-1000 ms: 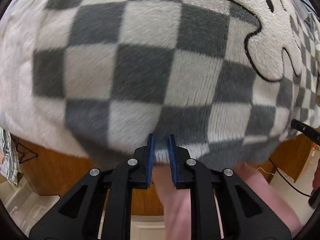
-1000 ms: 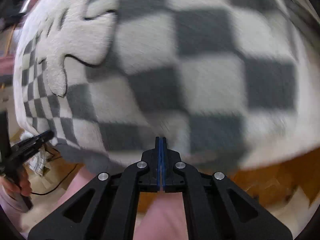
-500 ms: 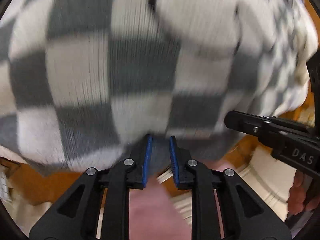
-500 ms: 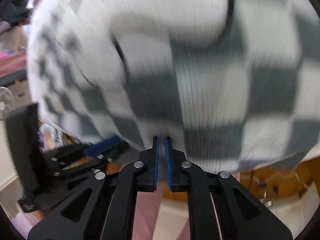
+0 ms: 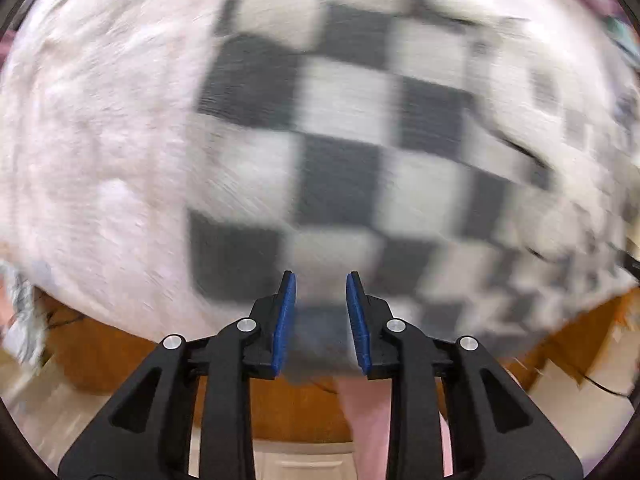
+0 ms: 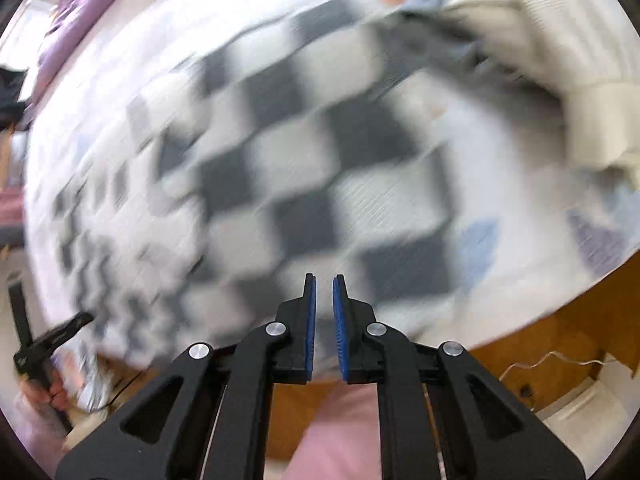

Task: Fold large clothes

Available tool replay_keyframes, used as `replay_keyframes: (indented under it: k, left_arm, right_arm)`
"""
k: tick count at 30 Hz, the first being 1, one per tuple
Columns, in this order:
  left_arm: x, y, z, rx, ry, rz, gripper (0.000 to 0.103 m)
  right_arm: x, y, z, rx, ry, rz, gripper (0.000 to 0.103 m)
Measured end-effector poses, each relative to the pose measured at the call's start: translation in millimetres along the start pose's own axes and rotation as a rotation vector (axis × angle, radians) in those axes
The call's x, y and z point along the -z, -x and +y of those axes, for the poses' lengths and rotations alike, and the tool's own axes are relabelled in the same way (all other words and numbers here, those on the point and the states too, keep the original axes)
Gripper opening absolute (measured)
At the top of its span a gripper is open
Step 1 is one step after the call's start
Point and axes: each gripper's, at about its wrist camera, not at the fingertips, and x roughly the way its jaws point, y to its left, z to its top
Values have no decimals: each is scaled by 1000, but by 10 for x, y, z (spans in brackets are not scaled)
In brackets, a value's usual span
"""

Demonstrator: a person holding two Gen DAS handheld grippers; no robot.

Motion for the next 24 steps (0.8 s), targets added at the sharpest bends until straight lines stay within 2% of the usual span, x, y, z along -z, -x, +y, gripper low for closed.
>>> replay_keyframes:
  k: [2, 3, 4, 5, 7, 9, 10, 14, 15, 17, 18, 19, 20, 21, 22, 24]
  left_arm:
    - [-93, -128, 44, 22, 33, 19, 28]
    - [-99, -146, 38, 25, 40, 14, 28]
    - [-95, -133, 37, 22, 34, 8, 27]
    - [-56, -125, 29, 17, 27, 10, 27]
    - [269, -284, -18, 12, 32, 64, 27]
    - [379, -249, -23, 19, 26, 31, 27]
    - [393, -241, -38, 16, 30, 39, 27]
    - [368, -169, -181, -12, 45, 77, 27]
    - [355, -69, -290, -12, 48, 78, 28]
    - [222, 62, -304, -11, 47, 80, 31]
    - [231, 121, -315, -19, 47, 85, 35]
    - [254, 180, -329, -34, 51, 94, 45]
    - [292, 254, -345, -36, 57, 96, 46]
    - [280, 388, -179, -29, 59, 92, 46]
    - [302, 465, -230, -22, 61, 84, 47]
    - [355, 632, -334, -13, 70, 67, 57]
  right_arm:
    - [-129, -227, -198, 50, -72, 27, 9]
    - [-113, -425, -351, 21, -128, 78, 6]
    - [-56, -524, -449, -42, -170, 84, 5]
    - [-2, -522, -504, -75, -182, 53, 4]
    - [98, -494, -499, -70, -148, 42, 4]
    - [241, -523, -457, -45, -153, 78, 4]
    - [329, -568, -462, -35, -166, 125, 4]
    - [420, -482, -484, -64, -223, 142, 8]
    - [397, -482, -478, -80, -248, 163, 12]
    - [389, -458, -514, -118, -269, 165, 31]
    - [364, -430, -517, -124, -270, 160, 50]
    - [348, -349, -599, -114, -269, 155, 61]
    - [342, -315, -622, -112, -270, 157, 62]
    - [335, -277, -658, -127, -276, 170, 64]
    - [329, -245, -686, -137, -281, 179, 65]
    - [242, -149, -753, -129, -283, 181, 69]
